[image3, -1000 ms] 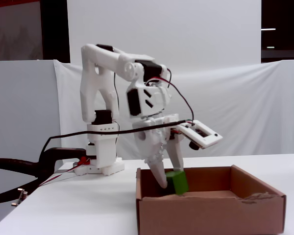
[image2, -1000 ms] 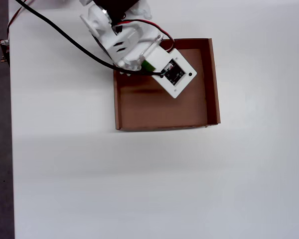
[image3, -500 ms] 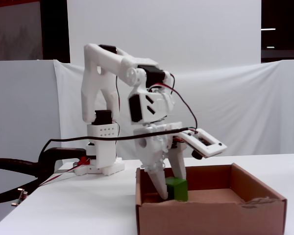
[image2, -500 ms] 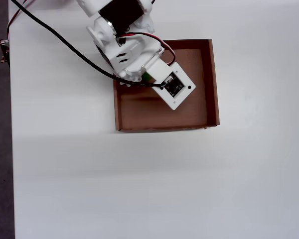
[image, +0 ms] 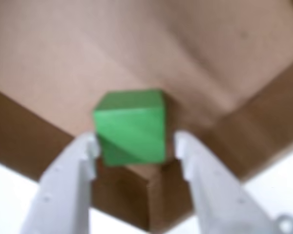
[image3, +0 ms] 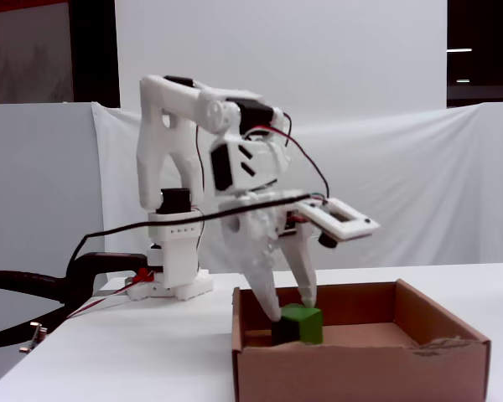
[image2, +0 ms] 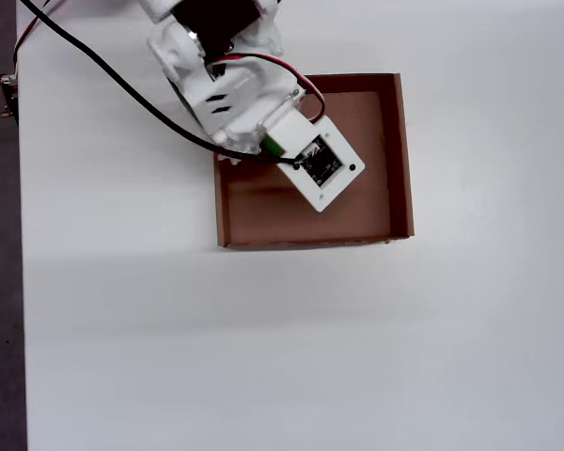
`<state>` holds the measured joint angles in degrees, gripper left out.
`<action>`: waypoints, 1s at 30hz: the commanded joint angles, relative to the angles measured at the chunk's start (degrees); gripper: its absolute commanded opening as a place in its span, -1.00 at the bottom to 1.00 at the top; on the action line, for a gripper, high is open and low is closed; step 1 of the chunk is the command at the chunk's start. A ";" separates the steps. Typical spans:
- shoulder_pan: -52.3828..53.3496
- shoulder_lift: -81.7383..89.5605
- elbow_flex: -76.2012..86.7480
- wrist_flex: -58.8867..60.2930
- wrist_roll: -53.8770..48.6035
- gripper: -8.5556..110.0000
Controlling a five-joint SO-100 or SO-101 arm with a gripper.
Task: Grasp a green cube and put it in a box.
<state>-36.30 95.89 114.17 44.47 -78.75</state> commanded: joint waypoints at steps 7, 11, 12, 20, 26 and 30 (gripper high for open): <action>9.05 26.54 2.72 14.68 1.93 -0.48; 16.79 37.88 8.09 17.84 7.73 -0.48; 18.98 40.69 9.76 18.11 9.14 -0.48; 29.27 53.17 23.91 19.07 19.78 -0.48; 32.96 63.11 32.87 21.53 21.09 -0.48; 34.28 71.02 38.85 23.64 21.27 -0.48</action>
<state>-2.72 162.07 151.96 67.24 -57.83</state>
